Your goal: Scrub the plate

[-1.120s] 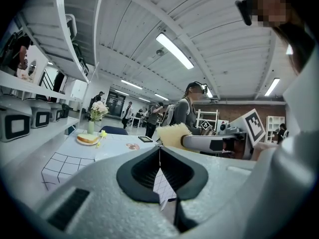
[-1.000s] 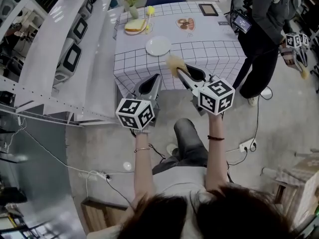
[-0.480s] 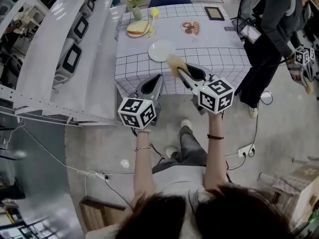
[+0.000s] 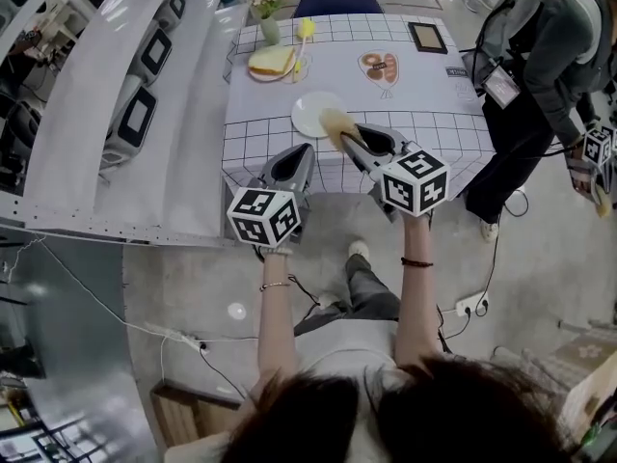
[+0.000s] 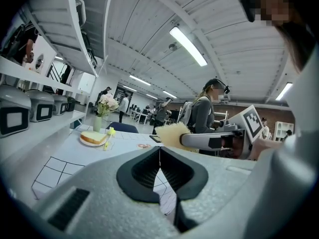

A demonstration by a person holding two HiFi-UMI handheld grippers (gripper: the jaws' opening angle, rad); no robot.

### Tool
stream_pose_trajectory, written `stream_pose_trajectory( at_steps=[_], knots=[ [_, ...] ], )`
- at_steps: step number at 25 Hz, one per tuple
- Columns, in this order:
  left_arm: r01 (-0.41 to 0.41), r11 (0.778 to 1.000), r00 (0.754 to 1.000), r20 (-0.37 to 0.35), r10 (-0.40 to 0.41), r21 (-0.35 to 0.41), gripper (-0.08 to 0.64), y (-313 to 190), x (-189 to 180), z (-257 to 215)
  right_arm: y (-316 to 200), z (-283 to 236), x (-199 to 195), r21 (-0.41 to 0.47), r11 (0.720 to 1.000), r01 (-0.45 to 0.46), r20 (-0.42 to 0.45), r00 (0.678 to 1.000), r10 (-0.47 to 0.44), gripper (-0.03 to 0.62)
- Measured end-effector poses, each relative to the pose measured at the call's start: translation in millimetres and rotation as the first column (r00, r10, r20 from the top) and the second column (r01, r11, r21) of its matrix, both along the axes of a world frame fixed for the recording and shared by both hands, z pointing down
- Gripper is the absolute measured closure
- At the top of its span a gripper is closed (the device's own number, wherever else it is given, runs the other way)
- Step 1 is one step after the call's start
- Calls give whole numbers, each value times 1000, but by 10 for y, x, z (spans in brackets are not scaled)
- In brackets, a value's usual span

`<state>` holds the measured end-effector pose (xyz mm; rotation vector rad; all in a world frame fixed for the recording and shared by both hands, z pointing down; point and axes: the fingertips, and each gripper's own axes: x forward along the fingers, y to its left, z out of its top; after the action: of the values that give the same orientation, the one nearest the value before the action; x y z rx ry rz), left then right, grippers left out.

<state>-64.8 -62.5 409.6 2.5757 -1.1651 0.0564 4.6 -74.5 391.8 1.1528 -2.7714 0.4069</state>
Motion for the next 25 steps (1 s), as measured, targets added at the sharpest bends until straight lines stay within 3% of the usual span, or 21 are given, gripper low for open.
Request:
stream_pose_trajectory(
  at_steps=[25],
  knots=[
    [82,989,997,2,-82,-124,549,-1092,50,437,-1195,270,-7,-83,989,126,-80,988,-132,512]
  ],
)
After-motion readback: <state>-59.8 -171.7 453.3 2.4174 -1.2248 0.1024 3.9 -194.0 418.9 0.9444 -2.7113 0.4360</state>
